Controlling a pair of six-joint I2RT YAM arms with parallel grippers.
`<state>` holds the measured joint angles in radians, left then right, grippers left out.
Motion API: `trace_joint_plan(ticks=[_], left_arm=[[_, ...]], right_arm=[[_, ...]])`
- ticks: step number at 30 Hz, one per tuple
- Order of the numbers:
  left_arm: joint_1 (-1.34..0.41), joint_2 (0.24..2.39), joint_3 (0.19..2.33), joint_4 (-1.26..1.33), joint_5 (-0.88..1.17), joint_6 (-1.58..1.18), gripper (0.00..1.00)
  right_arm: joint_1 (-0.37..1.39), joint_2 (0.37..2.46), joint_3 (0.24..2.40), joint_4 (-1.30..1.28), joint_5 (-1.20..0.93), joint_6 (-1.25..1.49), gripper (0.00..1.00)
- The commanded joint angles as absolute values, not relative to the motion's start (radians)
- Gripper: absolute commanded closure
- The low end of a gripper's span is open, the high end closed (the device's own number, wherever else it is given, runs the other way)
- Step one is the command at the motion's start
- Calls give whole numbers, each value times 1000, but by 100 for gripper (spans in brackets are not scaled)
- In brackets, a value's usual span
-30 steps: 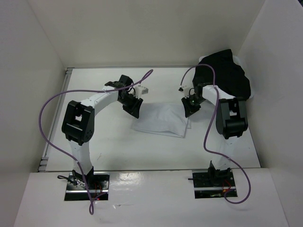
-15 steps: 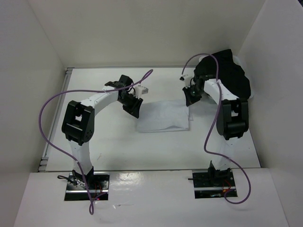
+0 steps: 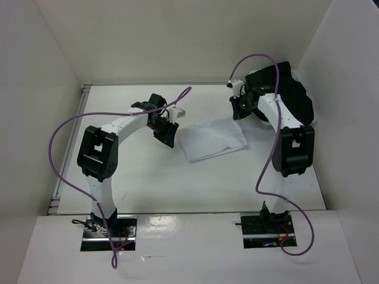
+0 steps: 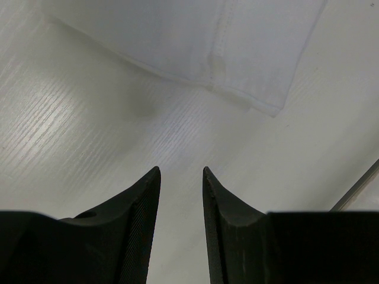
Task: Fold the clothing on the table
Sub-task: Fold the skirt
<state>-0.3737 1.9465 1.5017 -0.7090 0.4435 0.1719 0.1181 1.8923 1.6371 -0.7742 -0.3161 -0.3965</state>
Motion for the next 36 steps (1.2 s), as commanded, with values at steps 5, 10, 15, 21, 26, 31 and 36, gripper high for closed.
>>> trace_joint_plan(ticks=[5,10,15,21,26,31,36], left_arm=[[-370,1919,1502,-699,466,160,58],[-370,1899,1483,-699,457,160,58],[-370,1890,1474,-699,448,160,61],[-370,1890,1474,-699,448,160,61],[-370,1890,1474,-699,448,160,61],[-370,1890,1474,-699,439,160,61],[-370,1917,1512,-654,439,117,61]], right_arm=[[126,2011,1628,-557,-146,-304,100],[126,2074,1721,-546,-133,-295,100],[126,2074,1779,-537,-133,-272,100],[126,2052,1784,-414,-89,-238,75],[126,2149,1861,-437,-12,-190,25],[135,2105,1812,-446,-21,-181,24],[144,2017,1672,-436,-64,-224,24]])
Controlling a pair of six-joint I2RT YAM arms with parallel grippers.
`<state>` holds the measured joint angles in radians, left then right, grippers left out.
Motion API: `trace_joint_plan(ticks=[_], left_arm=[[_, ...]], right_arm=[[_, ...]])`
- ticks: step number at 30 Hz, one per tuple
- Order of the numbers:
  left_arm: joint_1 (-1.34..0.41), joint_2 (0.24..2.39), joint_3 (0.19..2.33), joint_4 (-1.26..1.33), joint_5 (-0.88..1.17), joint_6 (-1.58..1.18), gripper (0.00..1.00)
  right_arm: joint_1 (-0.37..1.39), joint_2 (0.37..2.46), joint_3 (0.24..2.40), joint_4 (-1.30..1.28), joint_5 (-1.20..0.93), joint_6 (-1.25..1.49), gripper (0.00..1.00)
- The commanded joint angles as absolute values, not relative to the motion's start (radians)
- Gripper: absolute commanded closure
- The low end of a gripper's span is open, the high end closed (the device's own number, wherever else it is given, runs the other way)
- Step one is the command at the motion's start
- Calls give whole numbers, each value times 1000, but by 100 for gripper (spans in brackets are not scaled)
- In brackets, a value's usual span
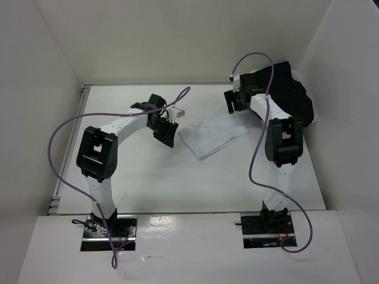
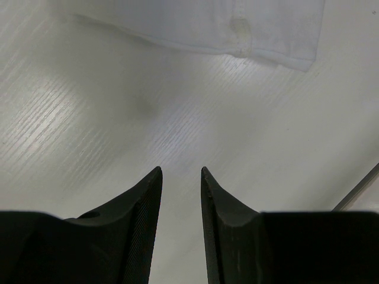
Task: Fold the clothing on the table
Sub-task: Fold the skirt
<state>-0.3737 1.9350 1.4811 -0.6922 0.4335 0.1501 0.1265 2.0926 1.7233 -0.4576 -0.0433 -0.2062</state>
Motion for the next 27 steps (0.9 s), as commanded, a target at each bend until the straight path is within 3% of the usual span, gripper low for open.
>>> trace_joint_plan(ticks=[1,10,27], left_arm=[[-370,1931,1531,-653,439,92,61],[-388,2048,1742,-540,419,-58,62],[-531,2237,1686,-446,354,-166,63]], right_arm=[[144,2008,1657,-445,-75,-224,24],[144,1979,1513,-445,-75,-247,24],[144,1991,1502,-445,-66,-238,24]])
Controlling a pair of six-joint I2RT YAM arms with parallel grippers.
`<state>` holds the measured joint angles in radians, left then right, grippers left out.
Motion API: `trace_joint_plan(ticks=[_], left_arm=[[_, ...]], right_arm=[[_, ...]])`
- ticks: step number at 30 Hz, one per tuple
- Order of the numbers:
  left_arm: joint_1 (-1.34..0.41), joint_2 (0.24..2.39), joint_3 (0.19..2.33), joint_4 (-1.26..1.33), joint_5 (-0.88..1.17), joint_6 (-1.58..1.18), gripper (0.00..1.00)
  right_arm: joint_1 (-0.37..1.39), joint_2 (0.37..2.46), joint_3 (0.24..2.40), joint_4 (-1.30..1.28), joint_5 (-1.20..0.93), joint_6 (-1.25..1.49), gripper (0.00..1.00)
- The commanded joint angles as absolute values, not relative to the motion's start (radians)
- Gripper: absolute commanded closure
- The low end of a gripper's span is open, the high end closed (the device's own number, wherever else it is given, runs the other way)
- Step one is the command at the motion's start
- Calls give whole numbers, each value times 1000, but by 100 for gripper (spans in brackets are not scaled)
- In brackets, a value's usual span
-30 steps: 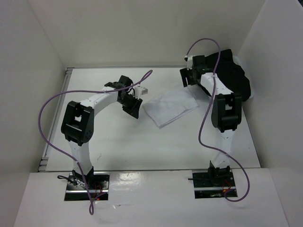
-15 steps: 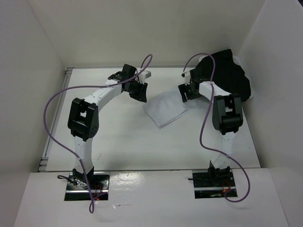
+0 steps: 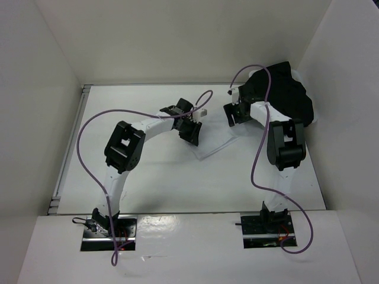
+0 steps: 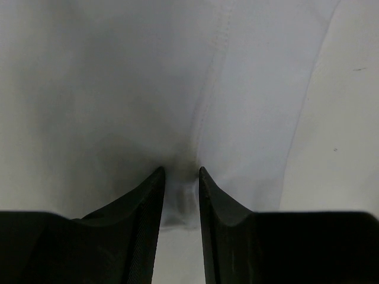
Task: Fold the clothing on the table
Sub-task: Fold the skirt
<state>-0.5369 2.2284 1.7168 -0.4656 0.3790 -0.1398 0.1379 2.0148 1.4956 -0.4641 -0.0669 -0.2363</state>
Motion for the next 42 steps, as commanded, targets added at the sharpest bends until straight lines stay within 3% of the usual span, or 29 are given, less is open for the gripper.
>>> trace_joint_plan(ticks=[1,10,22,28,34,37,42], left_arm=[[-531,2237,1677,-456,345,-166,63],[-502,2092,1435,-472,288,-120,63],[-402,1976,1339,-529,258,-26,65],[-341,1818,1390,-574,377,6,45],[-230,1799,1399,-594,463,25,40],[-207,1816,1399,-571,472,49,40],[-157,1948,1399,-561,566,70,51]], right_arm=[[144,1991,1502,-445,-66,-238,24],[144,1982,1482,-436,-66,-238,23],[144,1991,1491,-454,-106,-238,23],[144,1991,1509,-476,-152,-247,23],[144,1991,1509,-485,-181,-256,23],[144,1991,1509,-494,-195,-256,23],[144,1991,1509,-515,-218,-265,23]])
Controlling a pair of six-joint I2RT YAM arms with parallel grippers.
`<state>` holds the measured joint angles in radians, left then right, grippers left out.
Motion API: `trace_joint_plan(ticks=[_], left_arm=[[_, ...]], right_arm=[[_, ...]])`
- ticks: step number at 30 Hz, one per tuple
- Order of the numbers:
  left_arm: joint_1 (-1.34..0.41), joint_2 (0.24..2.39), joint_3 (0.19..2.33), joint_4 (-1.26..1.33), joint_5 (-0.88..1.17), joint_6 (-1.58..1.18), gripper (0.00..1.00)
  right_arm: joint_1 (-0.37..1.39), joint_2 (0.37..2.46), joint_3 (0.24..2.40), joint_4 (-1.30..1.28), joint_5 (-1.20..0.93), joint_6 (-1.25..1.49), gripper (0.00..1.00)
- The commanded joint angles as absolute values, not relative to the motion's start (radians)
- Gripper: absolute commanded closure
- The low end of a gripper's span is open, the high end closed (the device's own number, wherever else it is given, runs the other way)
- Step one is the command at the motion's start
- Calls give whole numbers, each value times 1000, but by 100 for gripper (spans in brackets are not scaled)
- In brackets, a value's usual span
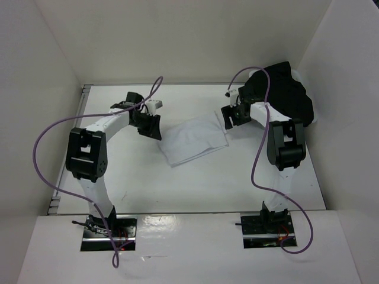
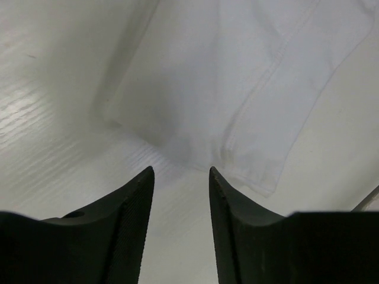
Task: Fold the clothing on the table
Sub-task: Fold the skirt
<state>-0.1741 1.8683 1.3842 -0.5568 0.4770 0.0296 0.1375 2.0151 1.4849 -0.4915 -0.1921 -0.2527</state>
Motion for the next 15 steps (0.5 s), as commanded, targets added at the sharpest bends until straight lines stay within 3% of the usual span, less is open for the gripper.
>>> trace_joint_plan(ticks=[1,15], left_arm=[[-156,1963,1411,-561,584,71,52],[-69,2095,1470,-532,638,81,57]], right_arm=[[144,1991,1509,-515,-218,-274,23],[144,1948,1463,-525,-198,-293,23]])
